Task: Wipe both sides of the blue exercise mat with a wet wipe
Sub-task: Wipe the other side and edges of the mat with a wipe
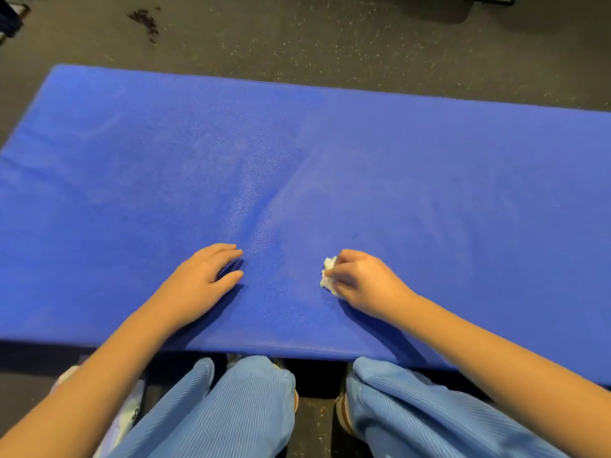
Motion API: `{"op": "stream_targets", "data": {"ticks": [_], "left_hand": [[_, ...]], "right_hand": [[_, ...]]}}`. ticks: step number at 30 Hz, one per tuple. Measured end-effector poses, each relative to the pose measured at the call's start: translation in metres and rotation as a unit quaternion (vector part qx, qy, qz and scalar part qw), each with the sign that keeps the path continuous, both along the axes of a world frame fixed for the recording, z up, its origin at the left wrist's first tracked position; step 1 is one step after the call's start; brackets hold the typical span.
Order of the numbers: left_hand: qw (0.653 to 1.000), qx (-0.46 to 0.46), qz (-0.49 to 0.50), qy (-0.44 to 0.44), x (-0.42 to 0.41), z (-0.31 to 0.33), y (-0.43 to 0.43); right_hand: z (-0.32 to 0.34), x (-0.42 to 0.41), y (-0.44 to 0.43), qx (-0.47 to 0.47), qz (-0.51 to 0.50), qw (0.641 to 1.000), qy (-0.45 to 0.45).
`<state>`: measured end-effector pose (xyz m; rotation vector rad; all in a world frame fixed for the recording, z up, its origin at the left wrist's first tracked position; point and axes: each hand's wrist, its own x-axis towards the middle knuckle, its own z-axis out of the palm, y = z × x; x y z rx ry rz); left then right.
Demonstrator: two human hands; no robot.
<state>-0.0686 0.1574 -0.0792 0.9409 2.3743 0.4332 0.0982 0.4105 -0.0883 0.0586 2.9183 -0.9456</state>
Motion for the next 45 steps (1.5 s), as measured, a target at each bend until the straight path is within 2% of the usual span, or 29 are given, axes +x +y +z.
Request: {"op": "stream_targets", "data": {"ticks": [3,5,8,11,13,17,19,23,25,27,29,31,35,37,39,41,43,45], "left_hand": [[0.997,-0.007,0.01,0.078,0.01,-0.024,0.006],[0.996,0.016,0.026,0.083,0.014,-0.027,0.001],[0.995,0.031,0.032,0.086,0.013,-0.028,-0.002],[0.995,0.028,0.031,0.088,0.012,-0.03,0.0],[0.995,0.026,0.037,0.086,0.014,-0.029,0.001],[0.995,0.027,0.03,0.09,0.013,-0.031,-0.001],[0.995,0.023,0.03,0.09,0.012,-0.031,0.0],[0.995,0.018,0.032,0.095,0.012,-0.03,0.003],[0.995,0.014,0.026,0.096,0.01,-0.031,0.003],[0.995,0.016,0.02,0.099,0.005,-0.032,0.004],[0.994,0.015,0.008,0.104,-0.004,-0.034,0.007],[0.995,-0.007,0.01,0.097,-0.01,-0.036,0.012],[0.995,-0.052,0.018,0.078,-0.007,-0.043,0.015],[0.995,-0.049,0.019,0.083,-0.005,-0.045,0.014],[0.995,-0.05,0.022,0.081,-0.006,-0.045,0.014],[0.995,-0.048,0.023,0.08,-0.007,-0.045,0.015],[0.996,-0.047,0.02,0.079,-0.007,-0.043,0.016],[0.996,-0.043,0.017,0.083,-0.011,-0.041,0.018]], "right_hand": [[0.016,0.009,-0.034,-0.106,0.054,0.993,-0.027],[0.025,0.009,-0.035,-0.131,0.089,0.985,-0.064],[0.014,-0.016,-0.012,-0.077,0.031,0.994,-0.071],[-0.003,-0.036,-0.017,-0.043,-0.057,0.997,-0.023],[-0.005,-0.033,-0.04,-0.071,-0.023,0.997,-0.009],[-0.002,-0.035,-0.043,-0.118,0.076,0.988,-0.059],[-0.011,-0.054,-0.027,-0.095,0.048,0.993,-0.05],[-0.03,-0.081,-0.022,-0.019,-0.072,0.997,-0.002],[-0.026,-0.073,-0.04,-0.057,-0.021,0.998,0.026],[-0.019,-0.061,-0.049,-0.104,0.079,0.991,0.007],[-0.02,-0.07,-0.036,-0.1,0.125,0.987,-0.026],[-0.029,-0.093,-0.016,-0.062,0.094,0.993,-0.038],[-0.044,-0.116,-0.001,-0.015,-0.057,0.998,0.003],[-0.04,-0.105,-0.015,-0.039,-0.024,0.999,0.024],[-0.036,-0.091,-0.024,-0.068,0.069,0.995,0.009],[-0.034,-0.096,-0.016,-0.055,0.144,0.988,-0.019],[-0.04,-0.114,0.004,-0.021,0.128,0.991,-0.027],[-0.046,-0.133,0.021,0.01,0.039,0.999,-0.012]]}}
